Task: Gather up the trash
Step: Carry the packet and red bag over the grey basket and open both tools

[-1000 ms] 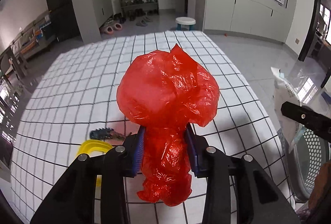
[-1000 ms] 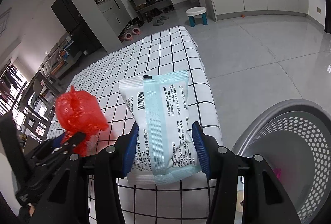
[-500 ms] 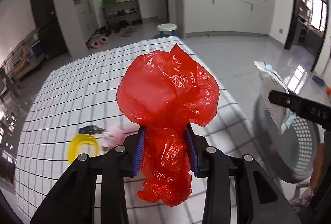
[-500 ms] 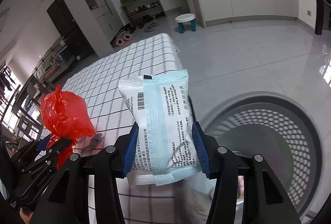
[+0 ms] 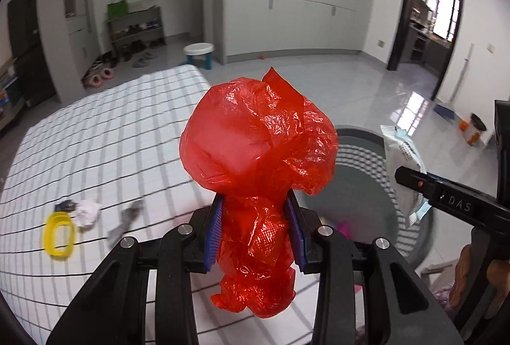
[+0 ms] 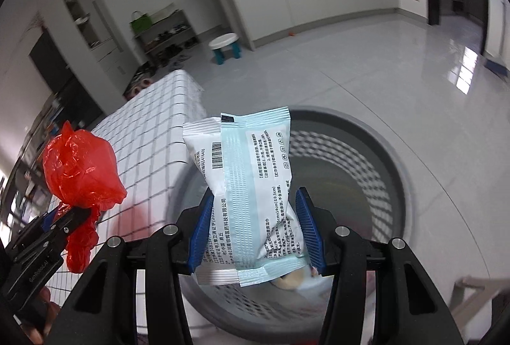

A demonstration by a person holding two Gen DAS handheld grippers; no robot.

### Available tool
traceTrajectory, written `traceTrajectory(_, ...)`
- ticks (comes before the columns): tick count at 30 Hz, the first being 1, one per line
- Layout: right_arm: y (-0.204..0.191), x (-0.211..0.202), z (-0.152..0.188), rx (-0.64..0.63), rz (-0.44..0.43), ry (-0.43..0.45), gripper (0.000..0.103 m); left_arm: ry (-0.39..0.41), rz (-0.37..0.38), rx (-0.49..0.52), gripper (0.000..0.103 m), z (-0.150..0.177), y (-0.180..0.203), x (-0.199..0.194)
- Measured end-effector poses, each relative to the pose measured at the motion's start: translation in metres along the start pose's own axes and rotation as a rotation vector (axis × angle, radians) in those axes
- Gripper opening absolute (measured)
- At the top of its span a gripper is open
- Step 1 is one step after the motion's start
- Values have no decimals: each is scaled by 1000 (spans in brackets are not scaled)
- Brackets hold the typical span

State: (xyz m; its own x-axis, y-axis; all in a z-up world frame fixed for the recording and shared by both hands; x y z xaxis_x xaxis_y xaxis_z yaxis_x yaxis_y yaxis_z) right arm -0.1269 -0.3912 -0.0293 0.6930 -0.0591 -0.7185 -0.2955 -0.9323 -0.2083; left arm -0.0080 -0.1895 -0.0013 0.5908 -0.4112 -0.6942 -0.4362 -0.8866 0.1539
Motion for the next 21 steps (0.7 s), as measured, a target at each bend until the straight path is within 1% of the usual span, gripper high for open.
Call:
traceTrajectory(5,15,-17,9,22,50,28,49,-22,63,32,36,1,33,11)
traceTrajectory(8,28,-20,15,59,66,16,49,-30,91,48,36,-1,48,15)
traceTrajectory(11,35,-21,16,80,80,11,49,-45,139,71,36,-1,64,22)
traceTrajectory(15,39,-17,19,88,94,-12,49,-55,155,99,36,-2,75,29)
traceTrajectory(21,44,-16,21,107,100,-31,49,-98,172,106,39,0,80,46)
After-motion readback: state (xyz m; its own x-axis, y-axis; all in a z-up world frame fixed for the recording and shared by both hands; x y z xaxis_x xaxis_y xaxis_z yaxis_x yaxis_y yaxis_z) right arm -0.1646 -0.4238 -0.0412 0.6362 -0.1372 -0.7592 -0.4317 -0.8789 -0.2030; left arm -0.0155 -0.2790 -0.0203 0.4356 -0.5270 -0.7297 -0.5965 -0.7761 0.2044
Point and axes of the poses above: each gripper's, at about its wrist camera, not at the fingertips, and x roughly the way its jaws point, y to its right, z to its underside, the point moved 2 cm from there along x, roughly the way its jaws point, and after that the axes turned 9 degrees about -x, right-handed, at the moved point
